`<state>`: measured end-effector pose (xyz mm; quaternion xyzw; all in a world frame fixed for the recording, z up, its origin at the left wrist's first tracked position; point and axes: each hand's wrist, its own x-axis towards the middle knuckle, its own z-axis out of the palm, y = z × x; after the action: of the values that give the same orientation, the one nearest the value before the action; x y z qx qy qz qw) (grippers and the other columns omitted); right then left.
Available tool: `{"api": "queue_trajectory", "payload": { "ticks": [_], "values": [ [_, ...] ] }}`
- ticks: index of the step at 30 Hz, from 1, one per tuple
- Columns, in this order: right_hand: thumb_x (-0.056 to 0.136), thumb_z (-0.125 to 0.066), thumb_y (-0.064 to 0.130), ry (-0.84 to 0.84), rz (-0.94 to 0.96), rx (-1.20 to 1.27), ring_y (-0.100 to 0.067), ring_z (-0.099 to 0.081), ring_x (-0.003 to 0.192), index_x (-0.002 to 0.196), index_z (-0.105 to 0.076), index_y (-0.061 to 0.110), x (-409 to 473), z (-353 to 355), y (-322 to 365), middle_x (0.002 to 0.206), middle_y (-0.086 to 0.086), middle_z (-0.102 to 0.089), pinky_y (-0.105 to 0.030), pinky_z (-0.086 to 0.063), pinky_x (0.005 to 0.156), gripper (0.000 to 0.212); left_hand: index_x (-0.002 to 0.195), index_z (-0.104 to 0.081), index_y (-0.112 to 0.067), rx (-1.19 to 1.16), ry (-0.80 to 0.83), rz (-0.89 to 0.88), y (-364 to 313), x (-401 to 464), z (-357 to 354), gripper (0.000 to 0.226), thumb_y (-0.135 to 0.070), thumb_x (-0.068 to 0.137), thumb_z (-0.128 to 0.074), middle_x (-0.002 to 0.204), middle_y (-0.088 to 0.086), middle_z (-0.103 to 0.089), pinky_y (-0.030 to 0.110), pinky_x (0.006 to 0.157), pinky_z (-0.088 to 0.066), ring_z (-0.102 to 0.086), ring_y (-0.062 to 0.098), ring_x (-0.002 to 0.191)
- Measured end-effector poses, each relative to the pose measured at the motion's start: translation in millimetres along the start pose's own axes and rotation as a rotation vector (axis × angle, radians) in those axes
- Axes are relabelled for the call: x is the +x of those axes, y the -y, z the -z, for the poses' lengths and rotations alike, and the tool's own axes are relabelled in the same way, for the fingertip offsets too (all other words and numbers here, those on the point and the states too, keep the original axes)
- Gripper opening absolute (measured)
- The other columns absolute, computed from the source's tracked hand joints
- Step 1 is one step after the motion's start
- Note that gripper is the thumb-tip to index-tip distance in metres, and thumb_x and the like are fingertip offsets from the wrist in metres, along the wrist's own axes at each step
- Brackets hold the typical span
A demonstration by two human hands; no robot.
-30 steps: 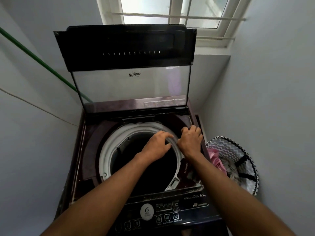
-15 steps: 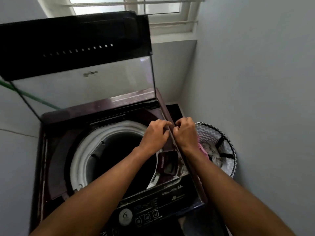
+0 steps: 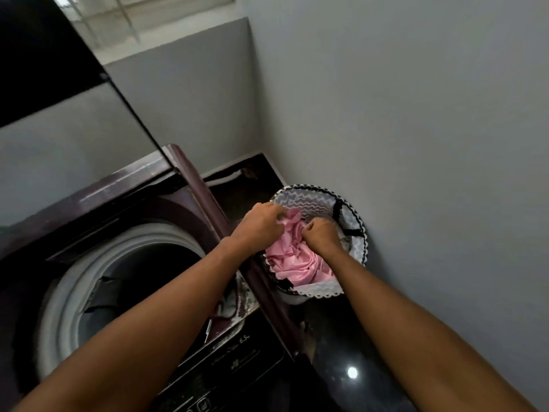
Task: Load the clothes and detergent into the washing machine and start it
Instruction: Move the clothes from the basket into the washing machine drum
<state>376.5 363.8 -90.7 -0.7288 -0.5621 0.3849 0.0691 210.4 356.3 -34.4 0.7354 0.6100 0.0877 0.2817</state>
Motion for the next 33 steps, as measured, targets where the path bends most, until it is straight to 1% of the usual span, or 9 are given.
{"api": "queue_trajectory", "payload": {
  "ticks": [4, 9, 11, 15, 18, 23, 26, 29, 33],
  "values": [
    [0.078, -0.056, 0.011, 0.134, -0.073, -0.020, -0.027, -0.051, 0.064, 0.057, -0.045, 0.015, 27.2, -19.0, -30.3, 0.064, -0.009, -0.047, -0.026, -0.029, 0.046, 0.024, 0.115, -0.069, -0.014, 0.034, 0.130, 0.078, 2.1, 25.5, -30.3, 0.034, -0.017, 0.081, -0.064, 0.114, 0.008, -0.067, 0.038, 0.092, -0.049, -0.060, 0.028, 0.107],
    [0.079, -0.057, 0.012, 0.193, -0.105, 0.024, -0.023, -0.044, 0.055, 0.052, -0.044, 0.017, 54.4, -38.2, -56.4, 0.054, -0.002, -0.042, -0.026, -0.027, 0.045, 0.030, 0.123, -0.066, -0.013, 0.017, 0.248, 0.158, 11.1, 55.5, -62.8, 0.038, -0.017, 0.085, -0.066, 0.117, 0.010, -0.066, 0.032, 0.095, -0.044, -0.058, 0.027, 0.112],
    [0.075, -0.058, 0.009, 0.242, -0.098, 0.040, -0.021, -0.045, 0.055, 0.050, -0.050, 0.013, 66.3, -51.4, -63.3, 0.055, -0.007, -0.049, -0.028, -0.031, 0.049, 0.027, 0.126, -0.063, -0.015, 0.012, 0.270, 0.205, 19.5, 66.2, -73.9, 0.040, -0.019, 0.086, -0.066, 0.117, 0.011, -0.063, 0.031, 0.093, -0.043, -0.056, 0.027, 0.111],
    [0.080, -0.060, 0.011, 0.349, -0.007, 0.055, -0.027, -0.059, 0.076, 0.081, -0.069, 0.005, 82.9, -85.1, -57.5, 0.083, -0.016, -0.068, -0.030, -0.037, 0.062, 0.011, 0.128, -0.059, -0.021, 0.006, 0.250, 0.257, 38.2, 72.7, -88.6, 0.042, -0.022, 0.086, -0.065, 0.117, 0.007, -0.057, 0.038, 0.097, -0.046, -0.052, 0.025, 0.112],
    [0.093, -0.052, 0.015, 0.353, 0.067, 0.022, -0.035, -0.061, 0.108, 0.118, -0.061, 0.003, 94.3, -112.3, -47.7, 0.117, -0.018, -0.065, -0.034, -0.042, 0.079, 0.029, 0.133, -0.054, -0.019, 0.005, 0.253, 0.281, 46.2, 73.5, -94.8, 0.051, -0.026, 0.085, -0.066, 0.124, 0.008, -0.055, 0.043, 0.102, -0.043, -0.049, 0.026, 0.118],
    [0.092, -0.046, 0.037, 0.198, -0.022, 0.074, -0.041, -0.052, 0.119, 0.131, -0.050, 0.009, 98.4, -140.9, -48.3, 0.129, -0.020, -0.057, -0.043, -0.045, 0.093, 0.048, 0.136, -0.049, -0.020, -0.057, 0.189, 0.305, 53.2, 73.7, -93.4, 0.055, -0.022, 0.085, -0.067, 0.128, 0.006, -0.055, 0.042, 0.103, -0.044, -0.050, 0.023, 0.120],
    [0.093, -0.050, 0.039, 0.183, -0.051, 0.005, -0.039, -0.058, 0.110, 0.113, -0.068, 0.008, 104.2, -139.0, -52.3, 0.115, -0.019, -0.066, -0.036, -0.043, 0.081, 0.041, 0.135, -0.051, -0.020, -0.062, 0.189, 0.317, 52.1, 69.7, -89.6, 0.052, -0.022, 0.085, -0.068, 0.130, 0.006, -0.053, 0.043, 0.103, -0.044, -0.050, 0.024, 0.122],
    [0.095, -0.052, 0.023, 0.108, -0.128, 0.318, -0.036, -0.064, 0.090, 0.107, -0.068, -0.005, 105.9, -118.2, -35.9, 0.100, -0.022, -0.068, -0.029, -0.039, 0.065, 0.033, 0.135, -0.051, -0.022, -0.073, 0.201, 0.353, 52.6, 68.5, -85.0, 0.052, -0.027, 0.087, -0.068, 0.132, 0.008, -0.050, 0.044, 0.106, -0.042, -0.048, 0.027, 0.124],
    [0.095, -0.050, 0.016, 0.054, -0.162, 0.674, -0.017, -0.056, 0.064, 0.093, -0.065, 0.007, 92.2, -71.7, 0.7, 0.080, -0.007, -0.062, -0.020, -0.041, 0.047, 0.018, 0.144, -0.039, -0.019, -0.104, 0.141, 0.403, 39.4, 61.5, -70.0, 0.065, -0.025, 0.086, -0.067, 0.138, 0.013, -0.043, 0.047, 0.107, -0.040, -0.046, 0.034, 0.128]
  ]
}}
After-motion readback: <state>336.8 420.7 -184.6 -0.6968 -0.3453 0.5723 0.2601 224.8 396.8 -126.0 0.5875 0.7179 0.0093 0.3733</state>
